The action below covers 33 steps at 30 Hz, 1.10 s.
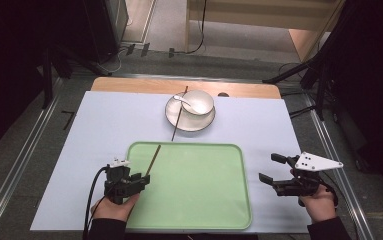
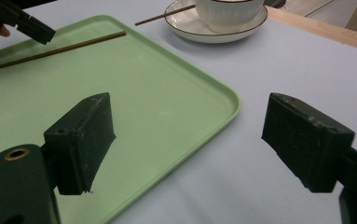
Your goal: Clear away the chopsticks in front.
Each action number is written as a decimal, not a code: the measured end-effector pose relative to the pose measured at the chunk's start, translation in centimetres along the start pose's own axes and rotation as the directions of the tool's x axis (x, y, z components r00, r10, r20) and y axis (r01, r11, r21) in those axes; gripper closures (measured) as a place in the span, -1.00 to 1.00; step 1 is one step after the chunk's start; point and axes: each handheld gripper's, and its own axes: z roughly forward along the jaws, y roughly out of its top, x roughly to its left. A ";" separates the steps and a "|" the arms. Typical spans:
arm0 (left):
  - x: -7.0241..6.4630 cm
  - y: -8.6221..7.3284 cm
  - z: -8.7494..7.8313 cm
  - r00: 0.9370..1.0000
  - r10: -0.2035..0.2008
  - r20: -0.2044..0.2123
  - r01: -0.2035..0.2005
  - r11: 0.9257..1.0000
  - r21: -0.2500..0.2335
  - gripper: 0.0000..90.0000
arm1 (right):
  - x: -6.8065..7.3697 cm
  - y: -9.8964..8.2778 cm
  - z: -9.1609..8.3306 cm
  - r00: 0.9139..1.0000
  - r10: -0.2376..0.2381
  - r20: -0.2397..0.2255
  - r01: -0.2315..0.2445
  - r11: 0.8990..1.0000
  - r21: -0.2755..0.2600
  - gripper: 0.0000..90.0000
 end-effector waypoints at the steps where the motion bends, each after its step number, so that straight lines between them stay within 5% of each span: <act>1: 0.0 0.4 0.0 1.000 0.008 0.016 -0.007 1.000 -0.011 0.28 | 0.0 0.0 0.0 1.000 0.001 0.001 -0.001 1.000 0.001 -0.61; 6: 0.0 2.9 0.7 0.993 0.093 0.075 -0.093 0.996 0.005 0.07 | 0.0 -0.1 0.1 1.000 0.005 0.007 -0.005 1.000 0.008 -0.61; 16: 0.6 8.0 3.0 0.975 0.141 0.174 -0.147 0.989 0.023 -0.16 | 0.1 -0.2 0.1 1.000 0.012 0.014 -0.012 1.000 0.015 -0.61; 23: 0.7 11.5 3.9 0.973 0.173 0.153 -0.178 0.984 0.018 -0.14 | 0.0 -0.4 -0.2 1.000 0.017 0.023 -0.017 1.000 0.009 -0.61; 27: 0.7 13.5 4.7 0.969 0.150 0.194 -0.161 0.986 0.043 -0.14 | 0.1 -0.5 -0.3 1.000 0.018 0.022 -0.018 1.000 0.008 -0.61; 33: -0.5 15.8 6.0 0.963 0.240 0.125 -0.245 0.969 0.021 -0.07 | 0.1 -0.4 -0.2 1.000 0.018 0.020 -0.018 1.000 0.008 -0.61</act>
